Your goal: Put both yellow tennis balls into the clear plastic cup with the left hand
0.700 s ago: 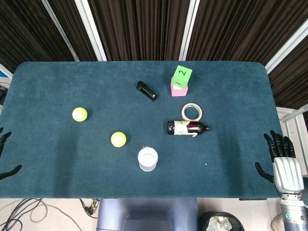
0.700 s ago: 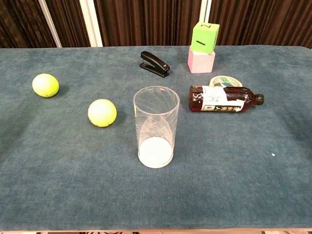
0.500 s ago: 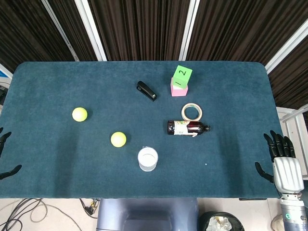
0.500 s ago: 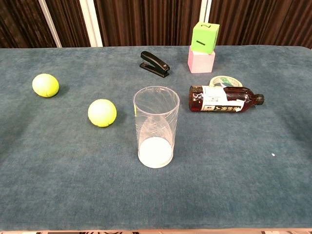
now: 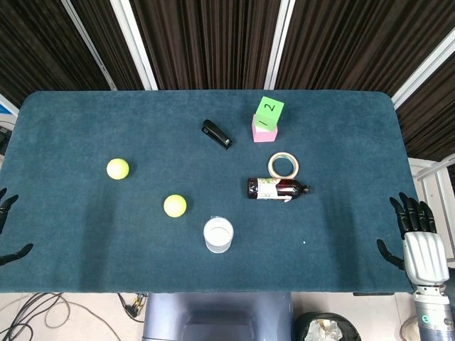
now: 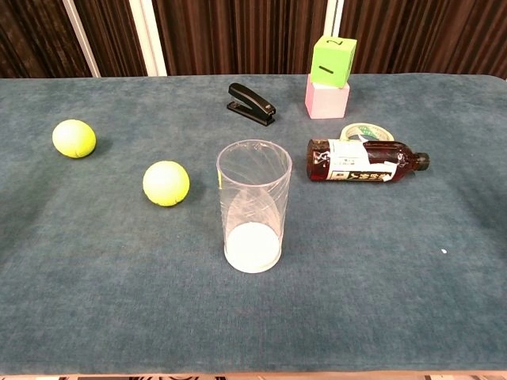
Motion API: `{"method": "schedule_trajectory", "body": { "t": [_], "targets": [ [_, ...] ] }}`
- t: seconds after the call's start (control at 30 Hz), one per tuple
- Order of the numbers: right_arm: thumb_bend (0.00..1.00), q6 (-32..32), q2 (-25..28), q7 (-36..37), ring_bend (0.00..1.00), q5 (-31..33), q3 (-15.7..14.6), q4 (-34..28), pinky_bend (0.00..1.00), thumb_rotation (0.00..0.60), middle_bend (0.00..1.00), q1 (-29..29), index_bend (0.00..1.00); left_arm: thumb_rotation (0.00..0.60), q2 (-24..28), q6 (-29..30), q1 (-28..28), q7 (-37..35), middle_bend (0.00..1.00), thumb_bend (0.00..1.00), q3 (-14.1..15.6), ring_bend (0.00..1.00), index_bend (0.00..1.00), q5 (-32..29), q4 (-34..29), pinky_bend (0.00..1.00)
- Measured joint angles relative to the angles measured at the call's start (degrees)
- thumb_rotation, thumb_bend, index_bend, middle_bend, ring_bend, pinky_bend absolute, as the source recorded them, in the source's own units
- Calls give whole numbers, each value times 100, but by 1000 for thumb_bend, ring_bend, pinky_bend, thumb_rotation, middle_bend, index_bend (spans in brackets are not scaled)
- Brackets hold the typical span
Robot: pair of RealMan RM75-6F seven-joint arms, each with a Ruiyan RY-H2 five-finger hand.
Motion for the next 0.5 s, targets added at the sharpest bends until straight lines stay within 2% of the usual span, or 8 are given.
{"method": "schedule_trajectory", "body": {
  "t": [0.37, 0.5],
  "targets": [
    [352, -41, -18, -27, 0, 45, 19, 1, 0, 600, 0, 15, 90, 600, -60, -103, -130, -157, 0, 34, 41, 0, 118, 230, 150, 77],
    [352, -74, -55, -70, 0, 21, -12, 16, 0, 600, 0, 32, 90, 600, 15, -417, -399, -120, 0, 34, 34, 0, 118, 382, 118, 77]
  ]
}}
